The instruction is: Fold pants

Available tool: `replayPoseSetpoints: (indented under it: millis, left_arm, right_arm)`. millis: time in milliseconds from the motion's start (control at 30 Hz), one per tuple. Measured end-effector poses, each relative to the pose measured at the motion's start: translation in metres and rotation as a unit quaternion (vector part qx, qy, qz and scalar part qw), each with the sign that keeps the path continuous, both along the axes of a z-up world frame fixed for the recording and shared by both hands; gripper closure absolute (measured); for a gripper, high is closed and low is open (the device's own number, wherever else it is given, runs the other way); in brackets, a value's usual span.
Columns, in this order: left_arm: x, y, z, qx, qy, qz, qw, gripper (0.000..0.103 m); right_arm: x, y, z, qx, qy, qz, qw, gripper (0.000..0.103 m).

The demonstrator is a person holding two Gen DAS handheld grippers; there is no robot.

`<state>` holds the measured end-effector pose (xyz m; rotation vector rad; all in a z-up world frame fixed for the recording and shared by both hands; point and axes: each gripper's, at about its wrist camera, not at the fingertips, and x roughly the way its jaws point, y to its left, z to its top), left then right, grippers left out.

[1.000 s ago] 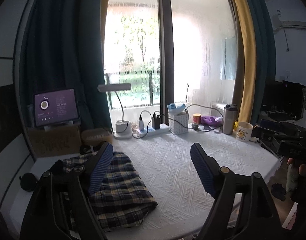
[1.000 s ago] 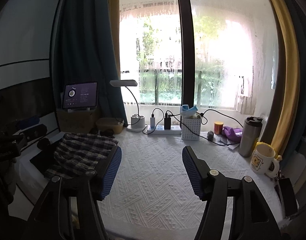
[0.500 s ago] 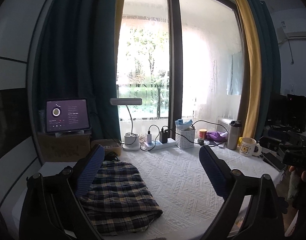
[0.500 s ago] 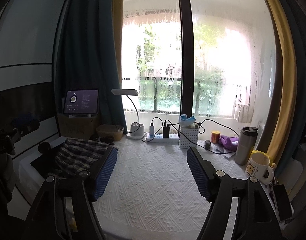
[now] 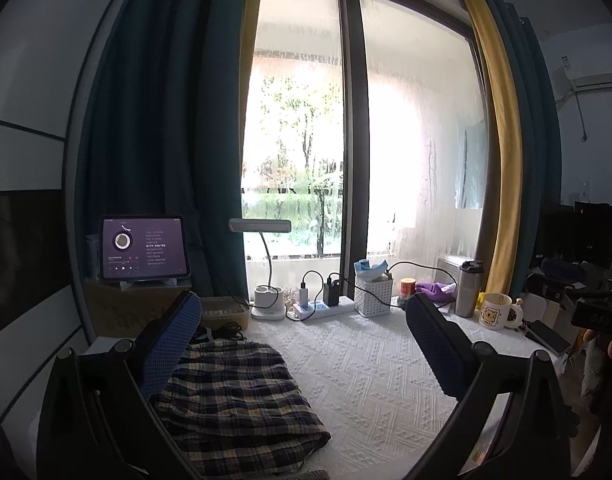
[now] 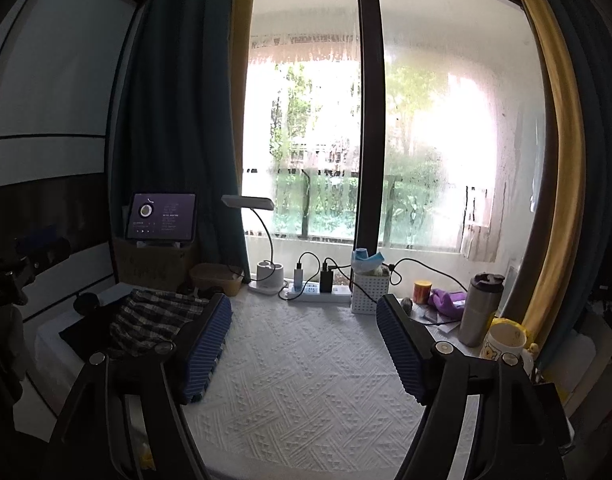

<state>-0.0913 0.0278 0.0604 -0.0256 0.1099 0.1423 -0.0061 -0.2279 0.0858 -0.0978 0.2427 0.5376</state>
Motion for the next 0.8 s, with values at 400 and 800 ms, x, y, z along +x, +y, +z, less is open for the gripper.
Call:
replayPoseSetpoints:
  millis: [400, 800]
  left_arm:
    - [-0.012, 0.010, 0.004, -0.005, -0.023, 0.011, 0.9997, 0.002]
    - [-0.025, 0.014, 0.016, 0.009, -0.053, 0.019, 0.9984, 0.002]
  right_arm:
    - [-0.013, 0.010, 0.016, -0.014, -0.024, -0.003, 1.000, 0.024]
    - [-0.025, 0.014, 0.033, -0.004, -0.052, -0.005, 0.999, 0.011]
